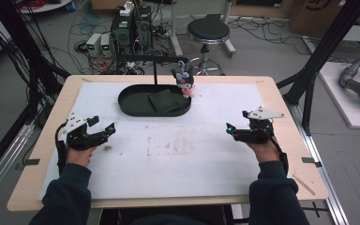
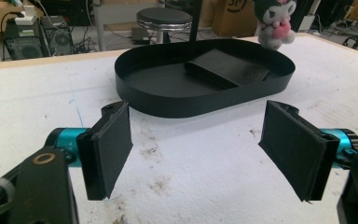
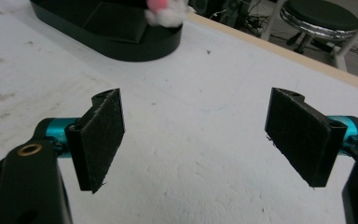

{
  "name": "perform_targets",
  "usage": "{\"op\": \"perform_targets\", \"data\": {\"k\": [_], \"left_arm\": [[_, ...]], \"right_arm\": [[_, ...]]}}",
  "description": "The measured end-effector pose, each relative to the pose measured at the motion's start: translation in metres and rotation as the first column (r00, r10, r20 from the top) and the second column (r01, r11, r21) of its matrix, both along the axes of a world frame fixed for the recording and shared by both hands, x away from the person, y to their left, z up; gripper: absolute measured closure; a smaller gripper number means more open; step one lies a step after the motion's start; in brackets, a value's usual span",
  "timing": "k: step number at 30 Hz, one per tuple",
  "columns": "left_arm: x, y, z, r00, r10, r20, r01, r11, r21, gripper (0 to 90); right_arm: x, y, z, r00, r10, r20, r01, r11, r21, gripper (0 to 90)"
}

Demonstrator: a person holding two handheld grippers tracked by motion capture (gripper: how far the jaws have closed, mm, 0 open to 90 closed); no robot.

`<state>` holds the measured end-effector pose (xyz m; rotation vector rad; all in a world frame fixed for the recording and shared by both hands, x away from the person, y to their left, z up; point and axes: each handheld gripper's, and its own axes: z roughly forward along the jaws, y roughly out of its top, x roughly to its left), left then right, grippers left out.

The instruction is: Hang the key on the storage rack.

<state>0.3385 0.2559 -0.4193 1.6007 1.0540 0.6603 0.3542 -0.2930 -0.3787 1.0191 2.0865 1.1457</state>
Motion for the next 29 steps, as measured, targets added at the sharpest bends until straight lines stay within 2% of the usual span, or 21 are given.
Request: {"op": "perform_targets", "data": {"k": [3,8,16,21,25,29], "left_arm": [[-0.002,-0.001,0.002,0.9999,-0.004,0.009,0.004,1.0000,0.003,24.4],[-0.002,-0.003,0.002,0.9997,-0.013,0.019,0.013,0.9999,0.001,24.4],[0.000,-0.003,0.001,0.9998,-0.014,0.012,0.014,0.9999,0.004,24.5],[-0.001,-0.003,0.001,0.9998,-0.014,0.010,0.014,0.9999,0.008,24.5],[0.000,-0.004,0.001,0.9999,-0.009,0.007,0.009,0.9999,0.008,24.5],[0.001,-0.003,0.001,1.0000,-0.005,0.005,0.005,1.0000,0.006,24.5]], "right_arm": [[0.000,-0.006,-0.010,0.9993,-0.015,-0.035,0.015,1.000,-0.006,20.2],[-0.003,-0.011,-0.013,0.9984,-0.052,-0.022,0.051,0.998,-0.020,20.2],[-0.005,-0.013,-0.015,0.9978,-0.063,-0.018,0.062,0.997,-0.041,20.2],[-0.004,-0.011,-0.017,0.9985,-0.054,-0.014,0.052,0.996,-0.073,20.3],[-0.004,-0.011,-0.017,0.9982,-0.058,-0.014,0.057,0.996,-0.071,20.3],[-0.004,-0.013,-0.017,0.9978,-0.067,-0.006,0.066,0.997,-0.049,20.3]]}}
